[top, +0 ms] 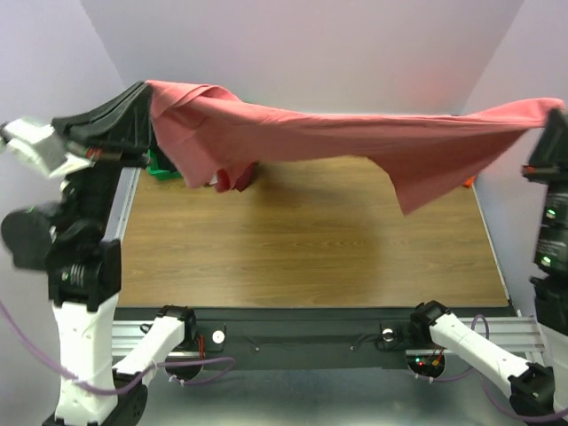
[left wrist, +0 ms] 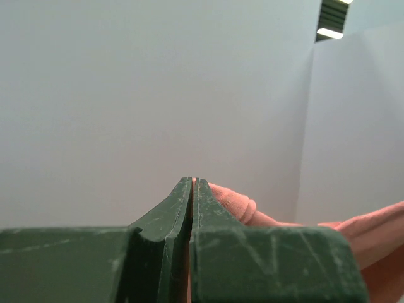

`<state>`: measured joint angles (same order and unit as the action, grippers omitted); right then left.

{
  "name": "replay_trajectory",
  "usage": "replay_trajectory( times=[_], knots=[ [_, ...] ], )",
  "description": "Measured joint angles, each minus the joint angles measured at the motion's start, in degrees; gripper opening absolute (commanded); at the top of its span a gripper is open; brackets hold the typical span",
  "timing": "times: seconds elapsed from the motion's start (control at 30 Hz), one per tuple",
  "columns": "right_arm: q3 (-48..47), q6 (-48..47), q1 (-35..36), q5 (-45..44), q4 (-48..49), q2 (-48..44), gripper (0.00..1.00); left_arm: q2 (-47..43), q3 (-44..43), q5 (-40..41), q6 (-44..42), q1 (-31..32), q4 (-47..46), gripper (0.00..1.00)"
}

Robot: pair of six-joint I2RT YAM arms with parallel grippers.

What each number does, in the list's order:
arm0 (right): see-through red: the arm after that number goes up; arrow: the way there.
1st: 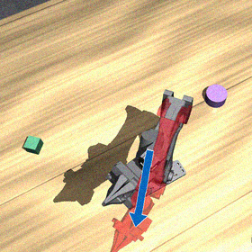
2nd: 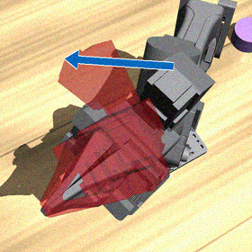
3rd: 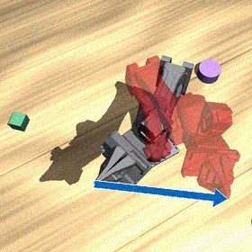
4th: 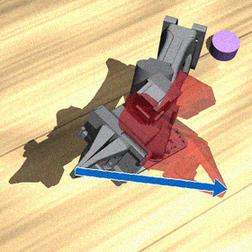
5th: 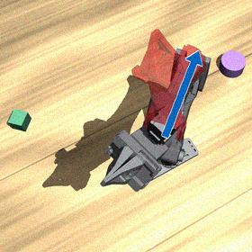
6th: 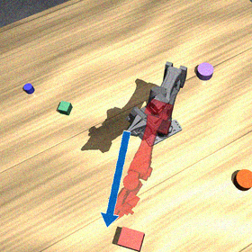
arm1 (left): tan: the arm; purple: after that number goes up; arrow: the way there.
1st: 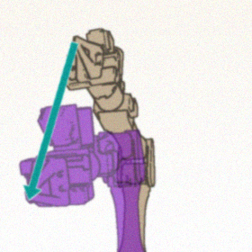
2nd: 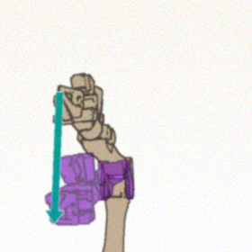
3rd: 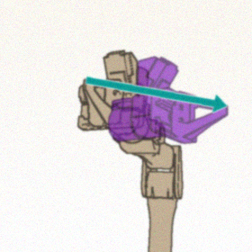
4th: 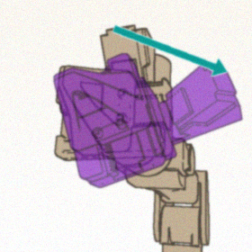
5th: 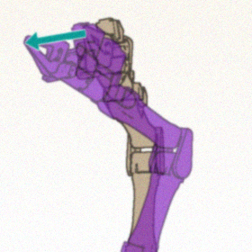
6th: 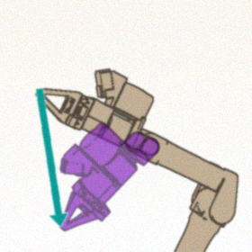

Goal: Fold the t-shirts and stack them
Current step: Flatten the tshirt out

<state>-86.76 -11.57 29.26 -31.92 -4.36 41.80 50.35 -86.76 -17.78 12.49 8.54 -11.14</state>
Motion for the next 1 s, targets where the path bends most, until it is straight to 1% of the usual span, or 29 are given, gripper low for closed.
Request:
replay_trajectory(
  times=[0.13,0.3,0.47,0.57,0.73,0.87,0.9,0.93,0.97,1.0],
  knots=[
    [-4.5,-0.2,0.0,0.3,-1.3,-2.0,0.01,-3.5,-1.4,-1.7,0.1,0.0,-0.6,0.0],
    [-8.3,-0.5,0.0,0.5,-1.6,-2.8,0.01,-4.1,-2.4,-3.5,0.4,0.0,-1.0,0.0],
    [-8.1,-0.8,0.0,0.6,-1.6,-1.8,0.01,-2.4,-2.2,-4.3,0.5,0.0,-0.9,0.0],
    [-5.4,-1.2,0.0,-0.5,0.0,0.4,0.01,-0.2,-1.2,-4.2,0.5,0.0,-2.4,0.0],
    [5.9,-2.7,0.0,-4.0,5.4,5.5,0.01,8.7,0.1,-4.2,0.5,0.0,-5.3,0.0],
    [18.3,-5.3,-0.2,-8.3,15.3,11.0,0.01,21.0,0.1,-3.9,0.5,0.0,-7.8,0.0],
    [21.2,-5.8,-0.9,-9.0,18.2,13.8,0.01,24.6,-0.3,-3.8,0.4,0.0,-8.2,0.0],
    [22.5,-5.8,-1.7,-9.2,19.4,15.3,0.01,28.8,-1.2,-3.6,0.4,0.0,-8.4,0.0],
    [23.9,-4.9,-4.2,-8.5,20.5,18.1,0.01,35.0,-2.9,-3.2,0.3,-0.2,-8.5,0.0],
    [24.4,-3.1,-7.0,-7.6,22.0,21.2,0.01,39.1,-4.2,-3.1,0.3,-0.3,-8.4,0.1]
  ],
)
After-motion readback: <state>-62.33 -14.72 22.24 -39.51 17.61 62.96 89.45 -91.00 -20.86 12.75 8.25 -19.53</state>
